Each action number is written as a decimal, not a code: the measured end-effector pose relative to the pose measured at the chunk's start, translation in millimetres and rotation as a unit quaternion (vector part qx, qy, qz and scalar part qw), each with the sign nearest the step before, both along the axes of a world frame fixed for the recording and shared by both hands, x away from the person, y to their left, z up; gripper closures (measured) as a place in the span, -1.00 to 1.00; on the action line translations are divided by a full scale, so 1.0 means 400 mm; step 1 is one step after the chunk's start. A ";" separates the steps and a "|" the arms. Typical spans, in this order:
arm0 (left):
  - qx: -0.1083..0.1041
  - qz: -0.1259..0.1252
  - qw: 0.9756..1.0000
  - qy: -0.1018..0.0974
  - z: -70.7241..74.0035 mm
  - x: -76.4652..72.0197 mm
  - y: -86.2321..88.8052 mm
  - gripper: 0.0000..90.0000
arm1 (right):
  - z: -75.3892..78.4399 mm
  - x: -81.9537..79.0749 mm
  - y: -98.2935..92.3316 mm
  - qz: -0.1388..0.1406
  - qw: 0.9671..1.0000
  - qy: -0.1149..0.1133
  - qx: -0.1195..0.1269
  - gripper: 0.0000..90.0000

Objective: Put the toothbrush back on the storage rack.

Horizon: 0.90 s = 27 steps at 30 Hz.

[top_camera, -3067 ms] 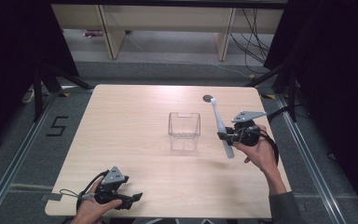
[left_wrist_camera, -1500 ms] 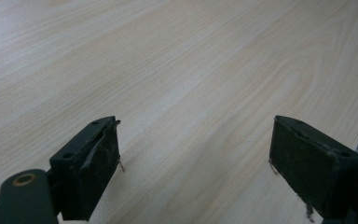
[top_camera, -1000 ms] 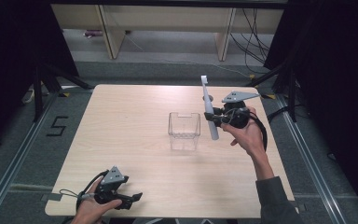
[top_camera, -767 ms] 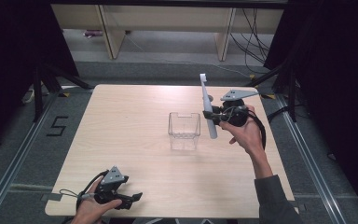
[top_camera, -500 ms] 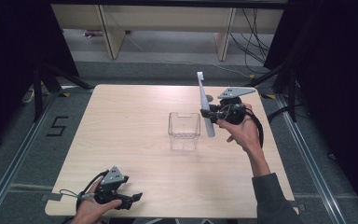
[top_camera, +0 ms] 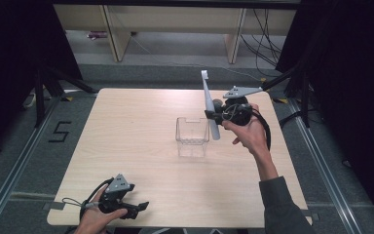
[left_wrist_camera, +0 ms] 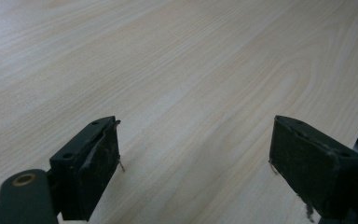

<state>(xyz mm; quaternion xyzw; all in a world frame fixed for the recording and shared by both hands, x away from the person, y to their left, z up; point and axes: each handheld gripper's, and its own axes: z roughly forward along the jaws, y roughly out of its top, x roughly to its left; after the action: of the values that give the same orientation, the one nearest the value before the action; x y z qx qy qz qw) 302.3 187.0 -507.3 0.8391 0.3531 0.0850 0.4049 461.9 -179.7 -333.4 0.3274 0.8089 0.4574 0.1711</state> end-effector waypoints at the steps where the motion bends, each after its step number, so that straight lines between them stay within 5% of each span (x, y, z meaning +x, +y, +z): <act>1: 0.001 0.000 1.000 0.000 0.000 0.001 0.000 -0.66 | 0.001 0.003 0.001 0.003 1.000 -0.002 -0.001 0.48; 11: -0.011 0.007 1.000 -0.001 -0.003 -0.001 -0.005 -0.66 | 0.006 0.018 0.032 0.010 1.000 -0.002 -0.001 0.48; 22: 0.000 0.000 1.000 -0.001 0.000 -0.001 0.000 -0.66 | 0.012 0.039 0.062 0.010 1.000 0.005 0.009 0.48; 27: 0.000 -0.001 1.000 -0.001 0.001 -0.001 0.000 -0.66 | 0.001 0.052 0.068 0.009 1.000 -0.009 0.005 0.48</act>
<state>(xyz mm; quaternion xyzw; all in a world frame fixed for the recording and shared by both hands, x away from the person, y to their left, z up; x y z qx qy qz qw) 301.9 187.1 -507.0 0.8394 0.3519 0.0861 0.4050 482.9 -152.5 -333.0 0.3166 0.8078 0.4663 0.1727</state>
